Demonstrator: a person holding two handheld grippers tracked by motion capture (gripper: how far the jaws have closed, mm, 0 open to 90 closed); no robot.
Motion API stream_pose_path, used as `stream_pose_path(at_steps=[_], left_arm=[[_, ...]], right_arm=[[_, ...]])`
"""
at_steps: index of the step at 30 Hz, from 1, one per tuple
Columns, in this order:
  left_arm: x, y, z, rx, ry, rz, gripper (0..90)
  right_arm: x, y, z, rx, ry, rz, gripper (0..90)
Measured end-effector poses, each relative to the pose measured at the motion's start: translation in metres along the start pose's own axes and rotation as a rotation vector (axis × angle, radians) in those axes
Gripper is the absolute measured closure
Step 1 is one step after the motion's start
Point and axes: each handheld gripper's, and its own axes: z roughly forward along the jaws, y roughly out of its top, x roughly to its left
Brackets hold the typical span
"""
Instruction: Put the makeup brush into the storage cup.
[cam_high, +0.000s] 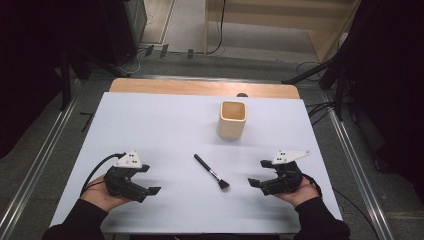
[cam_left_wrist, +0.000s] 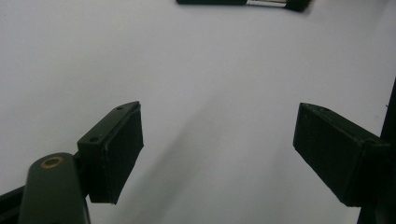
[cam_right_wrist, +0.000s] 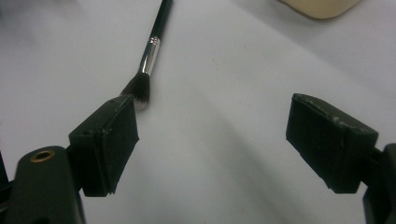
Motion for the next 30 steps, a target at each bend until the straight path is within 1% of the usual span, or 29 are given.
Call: stream_pose_path(at_steps=[6, 10, 13, 16, 19, 21, 22, 23, 25, 30], left_arm=[[0.0, 0.0, 0.0, 0.0, -0.002, -0.003, 16.8], [0.0, 0.0, 0.0, 0.001, -0.002, -0.006, 16.7], [0.001, 0.0, 0.0, 0.006, 0.001, -0.01, 16.8], [0.002, 0.0, -0.001, 0.004, 0.003, -0.015, 16.8], [0.002, 0.0, -0.001, 0.007, 0.011, -0.013, 16.8], [0.003, 0.0, -0.002, 0.009, 0.015, -0.012, 16.8], [0.003, -0.001, -0.002, 0.006, 0.017, -0.015, 16.8], [0.005, -0.001, -0.003, 0.009, 0.032, -0.035, 16.8], [0.006, -0.001, -0.003, 0.006, 0.032, -0.042, 16.8], [0.007, -0.001, -0.005, -0.01, 0.032, -0.041, 16.8]], right_arm=[[0.0, 0.0, -0.001, 0.002, 0.003, 0.001, 18.6], [0.0, 0.001, -0.001, 0.012, 0.014, 0.011, 20.0], [0.0, 0.002, -0.002, 0.022, 0.012, 0.01, 20.0], [0.002, 0.003, -0.002, 0.021, 0.01, 0.006, 20.0], [0.003, 0.006, -0.003, 0.011, 0.012, -0.007, 20.0], [0.003, 0.007, -0.003, 0.011, 0.011, -0.006, 20.0], [0.004, 0.008, -0.003, 0.009, 0.011, -0.01, 20.0], [0.005, 0.01, -0.003, 0.007, 0.012, -0.013, 20.0], [0.006, 0.013, -0.004, 0.008, 0.009, -0.015, 20.1], [0.008, 0.019, -0.004, -0.007, 0.009, -0.024, 20.1]])
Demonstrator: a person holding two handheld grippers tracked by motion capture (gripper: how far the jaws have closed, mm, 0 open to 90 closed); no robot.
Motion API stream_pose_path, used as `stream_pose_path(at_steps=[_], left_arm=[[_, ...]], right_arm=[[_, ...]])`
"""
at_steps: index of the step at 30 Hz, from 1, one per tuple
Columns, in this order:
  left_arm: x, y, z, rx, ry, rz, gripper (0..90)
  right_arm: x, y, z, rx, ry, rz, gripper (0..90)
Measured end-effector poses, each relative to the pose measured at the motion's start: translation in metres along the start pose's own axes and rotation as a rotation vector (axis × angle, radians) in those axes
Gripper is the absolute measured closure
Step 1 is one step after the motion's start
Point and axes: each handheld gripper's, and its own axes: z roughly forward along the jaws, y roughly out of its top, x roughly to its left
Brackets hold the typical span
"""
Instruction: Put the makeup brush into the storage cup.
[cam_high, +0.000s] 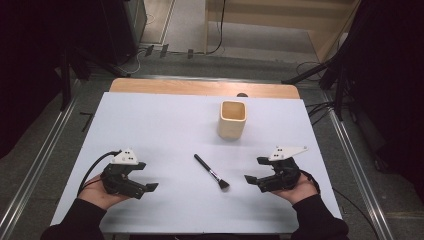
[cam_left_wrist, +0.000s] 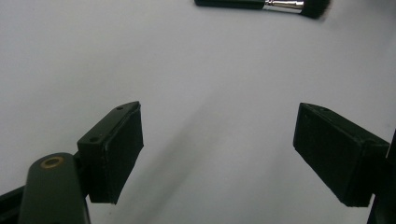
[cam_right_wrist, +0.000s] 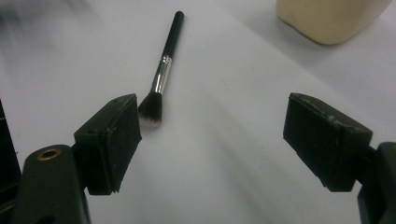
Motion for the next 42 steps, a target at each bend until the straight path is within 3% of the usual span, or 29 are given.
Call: stream_pose_path(at_steps=[19, 42], left_arm=[[-0.001, 0.001, 0.0, -0.011, -0.006, 0.012, 16.1], [-0.002, 0.001, 0.001, -0.004, -0.017, 0.019, 16.1]], right_arm=[[0.016, 0.028, 0.017, -0.009, 0.014, -0.038, 19.8], [0.031, 0.049, 0.043, -0.008, 0.014, -0.044, 20.0]])
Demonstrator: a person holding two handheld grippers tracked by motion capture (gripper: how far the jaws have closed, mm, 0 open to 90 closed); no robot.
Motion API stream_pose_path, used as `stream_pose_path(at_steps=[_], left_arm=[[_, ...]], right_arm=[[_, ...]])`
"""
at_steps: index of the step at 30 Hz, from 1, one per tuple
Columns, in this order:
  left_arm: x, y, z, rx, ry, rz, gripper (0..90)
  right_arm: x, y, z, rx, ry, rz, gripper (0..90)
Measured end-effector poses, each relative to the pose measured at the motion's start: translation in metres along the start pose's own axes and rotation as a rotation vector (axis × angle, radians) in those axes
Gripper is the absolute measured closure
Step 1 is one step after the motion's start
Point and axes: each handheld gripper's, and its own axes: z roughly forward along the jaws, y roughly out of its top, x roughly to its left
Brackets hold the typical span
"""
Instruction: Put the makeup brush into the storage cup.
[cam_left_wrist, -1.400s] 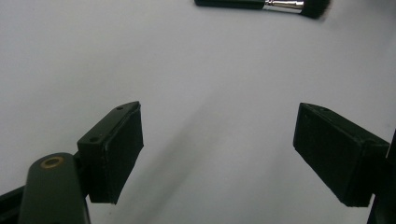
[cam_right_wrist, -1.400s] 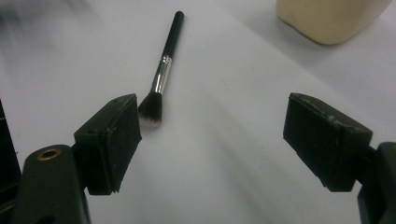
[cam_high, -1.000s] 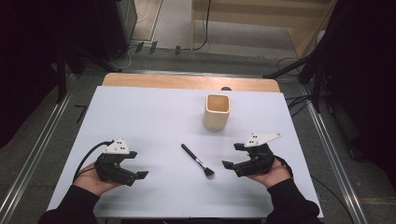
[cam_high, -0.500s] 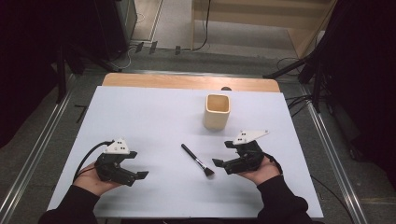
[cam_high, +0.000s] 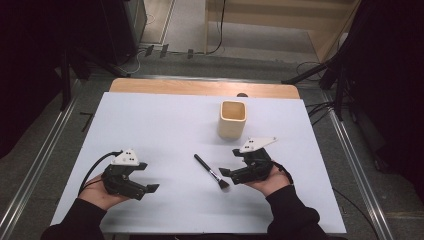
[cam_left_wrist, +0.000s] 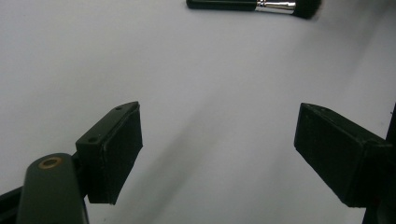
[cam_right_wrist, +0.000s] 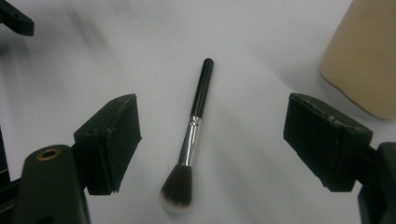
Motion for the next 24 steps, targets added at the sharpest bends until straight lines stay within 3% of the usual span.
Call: stream_pose_path(at_steps=[10, 16, 24], left_arm=[[0.0, 0.0, -0.001, -0.003, 0.0, -0.004, 15.9], [0.001, -0.001, 0.0, -0.007, 0.007, -0.007, 16.0], [0.001, -0.001, 0.0, -0.011, 0.006, -0.009, 16.0]], right_arm=[[0.005, 0.009, 0.013, 0.003, -0.02, 0.016, 20.1], [0.011, 0.013, 0.022, 0.032, -0.028, 0.032, 20.4], [0.019, 0.021, 0.035, 0.085, -0.021, 0.013, 21.9]])
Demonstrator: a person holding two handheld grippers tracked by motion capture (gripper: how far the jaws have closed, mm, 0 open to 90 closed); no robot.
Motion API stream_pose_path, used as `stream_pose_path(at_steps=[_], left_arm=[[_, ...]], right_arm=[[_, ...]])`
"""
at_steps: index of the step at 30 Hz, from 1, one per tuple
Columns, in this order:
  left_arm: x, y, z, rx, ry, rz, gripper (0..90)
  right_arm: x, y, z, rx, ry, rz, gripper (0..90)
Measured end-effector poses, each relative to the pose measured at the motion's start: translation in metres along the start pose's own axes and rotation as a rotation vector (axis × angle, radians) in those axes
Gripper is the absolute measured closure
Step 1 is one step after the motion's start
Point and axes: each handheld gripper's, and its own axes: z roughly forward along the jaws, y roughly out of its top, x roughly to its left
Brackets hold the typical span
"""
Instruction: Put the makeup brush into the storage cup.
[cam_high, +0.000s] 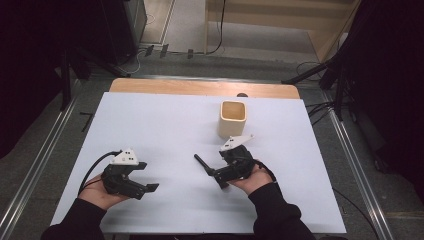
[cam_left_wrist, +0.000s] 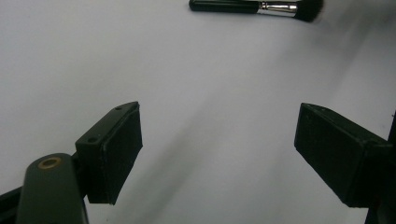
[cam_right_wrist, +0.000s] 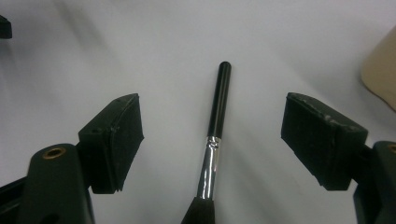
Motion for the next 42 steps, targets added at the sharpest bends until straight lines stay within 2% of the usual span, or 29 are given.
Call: stream_pose_path(at_steps=[6, 12, 19, 22, 23, 28, 29, 36, 42], left_arm=[[-0.001, 0.0, 0.0, 0.003, -0.004, 0.004, 15.9], [-0.002, 0.001, 0.0, 0.003, -0.012, 0.012, 16.0], [-0.002, 0.002, 0.001, 0.005, -0.012, 0.011, 16.0], [-0.002, 0.002, 0.002, 0.009, -0.011, 0.011, 16.0], [-0.002, 0.002, 0.002, 0.007, -0.012, 0.009, 16.0], [-0.004, 0.002, 0.002, 0.011, -0.014, 0.017, 16.0], [-0.003, 0.002, 0.002, 0.012, -0.016, 0.019, 16.1], [-0.002, 0.002, 0.002, 0.009, -0.016, 0.008, 16.2], [-0.002, 0.002, 0.001, 0.004, -0.016, 0.004, 16.2]], right_arm=[[0.003, 0.012, 0.0, 0.044, -0.004, -0.018, 20.6], [0.004, 0.023, -0.001, 0.119, 0.007, -0.027, 18.9], [0.006, 0.032, 0.007, 0.212, 0.03, -0.038, 18.5], [0.007, 0.033, 0.01, 0.23, 0.037, -0.043, 15.6], [0.007, 0.033, 0.013, 0.262, 0.024, -0.033, 14.9], [0.007, 0.033, 0.016, 0.306, 0.016, -0.02, 14.8], [0.007, 0.032, 0.017, 0.333, 0.011, -0.016, 14.8], [0.007, 0.035, 0.021, 0.395, -0.005, 0.0, 15.1], [0.009, 0.038, 0.026, 0.416, -0.028, -0.018, 15.7]])
